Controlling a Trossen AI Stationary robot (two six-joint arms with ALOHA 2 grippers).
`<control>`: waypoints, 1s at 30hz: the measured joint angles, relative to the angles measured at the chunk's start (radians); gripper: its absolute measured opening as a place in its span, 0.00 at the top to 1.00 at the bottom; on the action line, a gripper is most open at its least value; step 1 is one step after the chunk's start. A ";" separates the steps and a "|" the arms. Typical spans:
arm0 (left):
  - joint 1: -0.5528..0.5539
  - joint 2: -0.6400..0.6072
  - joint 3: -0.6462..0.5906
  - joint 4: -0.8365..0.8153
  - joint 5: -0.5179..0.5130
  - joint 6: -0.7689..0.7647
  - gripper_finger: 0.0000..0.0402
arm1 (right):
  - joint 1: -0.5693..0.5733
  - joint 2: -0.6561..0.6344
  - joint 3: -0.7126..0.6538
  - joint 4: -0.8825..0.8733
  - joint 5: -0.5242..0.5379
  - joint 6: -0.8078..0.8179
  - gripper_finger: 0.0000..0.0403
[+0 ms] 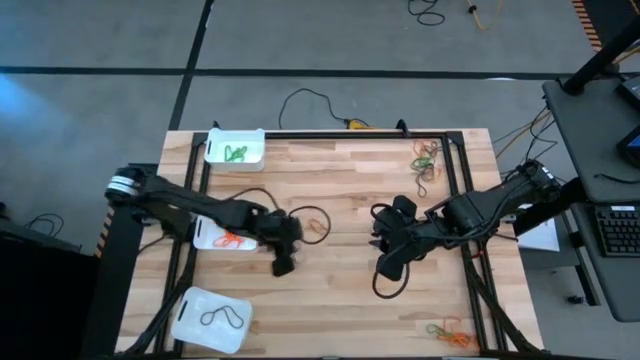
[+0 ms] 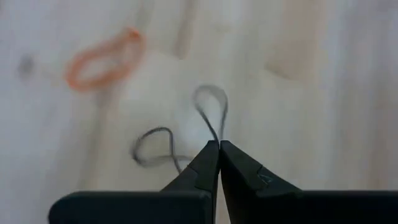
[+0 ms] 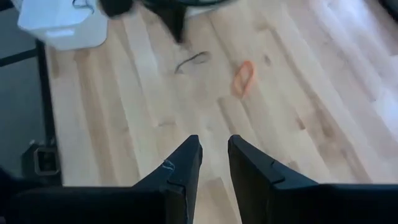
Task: Sort rubber bands into baskets
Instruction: Put the black rubber band into bottom white bin
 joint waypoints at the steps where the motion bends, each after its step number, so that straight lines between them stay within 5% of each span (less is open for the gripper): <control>1: -0.015 -0.031 0.000 -0.043 0.030 -0.009 1.00 | 0.000 0.000 0.000 0.004 0.011 -0.001 0.81; 12: -0.313 -0.220 0.003 -0.332 0.339 -0.406 1.00 | -0.021 0.014 -0.002 0.137 0.087 -0.194 0.83; 23: -0.698 -0.311 0.010 -0.339 0.377 -0.988 1.00 | -0.062 0.034 -0.003 0.136 0.086 -0.230 0.83; 30: -0.741 -0.228 -0.009 -0.311 0.313 -0.958 1.00 | -0.062 0.047 -0.003 0.168 0.086 -0.212 0.84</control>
